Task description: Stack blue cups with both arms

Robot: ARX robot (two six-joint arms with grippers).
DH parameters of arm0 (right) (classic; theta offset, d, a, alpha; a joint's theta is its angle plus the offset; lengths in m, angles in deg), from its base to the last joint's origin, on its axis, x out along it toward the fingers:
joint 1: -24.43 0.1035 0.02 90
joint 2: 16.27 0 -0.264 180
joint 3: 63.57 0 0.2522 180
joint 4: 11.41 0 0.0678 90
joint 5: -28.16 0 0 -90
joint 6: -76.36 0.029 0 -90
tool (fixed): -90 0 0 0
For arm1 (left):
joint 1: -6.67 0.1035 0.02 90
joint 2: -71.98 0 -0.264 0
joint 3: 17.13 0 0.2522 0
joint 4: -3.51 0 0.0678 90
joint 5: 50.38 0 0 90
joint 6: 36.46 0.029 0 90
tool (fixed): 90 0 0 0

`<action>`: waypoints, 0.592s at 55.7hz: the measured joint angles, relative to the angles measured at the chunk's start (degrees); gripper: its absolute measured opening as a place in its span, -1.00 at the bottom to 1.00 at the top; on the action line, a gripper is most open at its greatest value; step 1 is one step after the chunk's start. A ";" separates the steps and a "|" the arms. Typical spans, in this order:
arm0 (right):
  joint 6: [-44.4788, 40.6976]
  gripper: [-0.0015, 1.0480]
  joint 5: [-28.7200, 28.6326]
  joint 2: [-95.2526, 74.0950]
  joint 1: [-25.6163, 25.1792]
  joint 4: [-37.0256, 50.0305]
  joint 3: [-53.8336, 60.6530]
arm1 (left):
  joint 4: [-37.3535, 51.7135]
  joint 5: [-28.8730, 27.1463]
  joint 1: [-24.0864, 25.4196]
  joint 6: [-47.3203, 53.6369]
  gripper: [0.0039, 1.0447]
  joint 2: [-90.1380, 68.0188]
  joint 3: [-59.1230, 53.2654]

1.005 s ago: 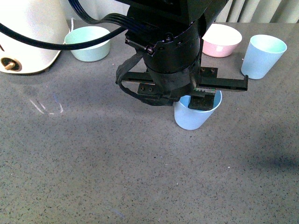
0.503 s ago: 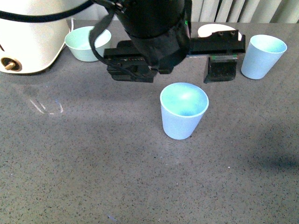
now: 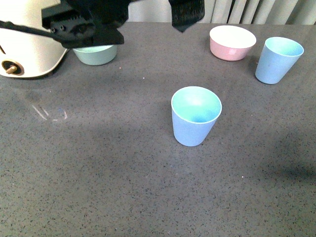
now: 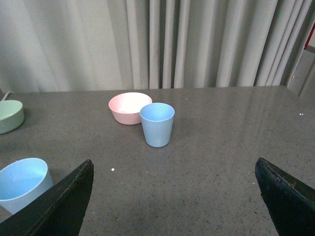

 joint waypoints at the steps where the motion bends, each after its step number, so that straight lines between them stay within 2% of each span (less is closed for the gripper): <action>1: 0.00 0.83 0.00 0.00 0.00 0.00 0.00 | 0.11 0.00 0.07 0.00 0.84 0.28 0.00; 6: 0.00 0.83 0.00 0.00 0.00 0.00 0.00 | 0.20 0.04 0.09 0.00 0.84 0.48 -0.15; 7: 0.00 0.83 0.00 0.00 0.00 0.00 0.00 | 1.55 -1.51 -0.11 1.11 0.82 0.31 -0.81; 8: 0.00 0.83 0.02 0.00 0.00 0.00 0.00 | 9.81 -8.11 -0.48 3.41 0.73 0.31 -3.80; 10: 0.00 0.83 0.00 0.00 0.00 0.00 0.00 | 19.76 -15.32 -0.61 6.78 0.62 0.37 -7.54; 13: 0.00 0.83 0.00 0.00 0.00 0.00 0.00 | 32.04 -22.36 -0.33 11.91 0.49 1.03 -13.31; 14: 0.00 0.83 0.04 0.00 0.00 0.00 0.00 | 39.60 -26.21 0.26 14.73 0.38 2.05 -17.62; 15: 0.00 0.83 0.04 0.00 0.00 0.00 0.00 | 44.24 -27.54 0.92 16.26 0.32 2.97 -20.44; 18: 0.00 0.83 0.07 0.00 0.00 0.00 0.00 | 55.87 -27.80 3.82 19.61 0.08 7.43 -28.37; 21: 0.00 0.83 0.04 0.00 0.00 0.00 0.00 | 60.06 -26.86 5.95 20.85 -0.09 11.19 -32.41; 30: 0.00 0.83 -0.02 0.00 0.00 0.00 0.00 | 61.77 -22.38 10.78 22.43 -0.61 19.45 -42.16; 33: 0.00 0.83 0.00 0.00 0.00 0.00 0.00 | 61.75 -20.20 12.50 22.69 -0.85 22.23 -45.72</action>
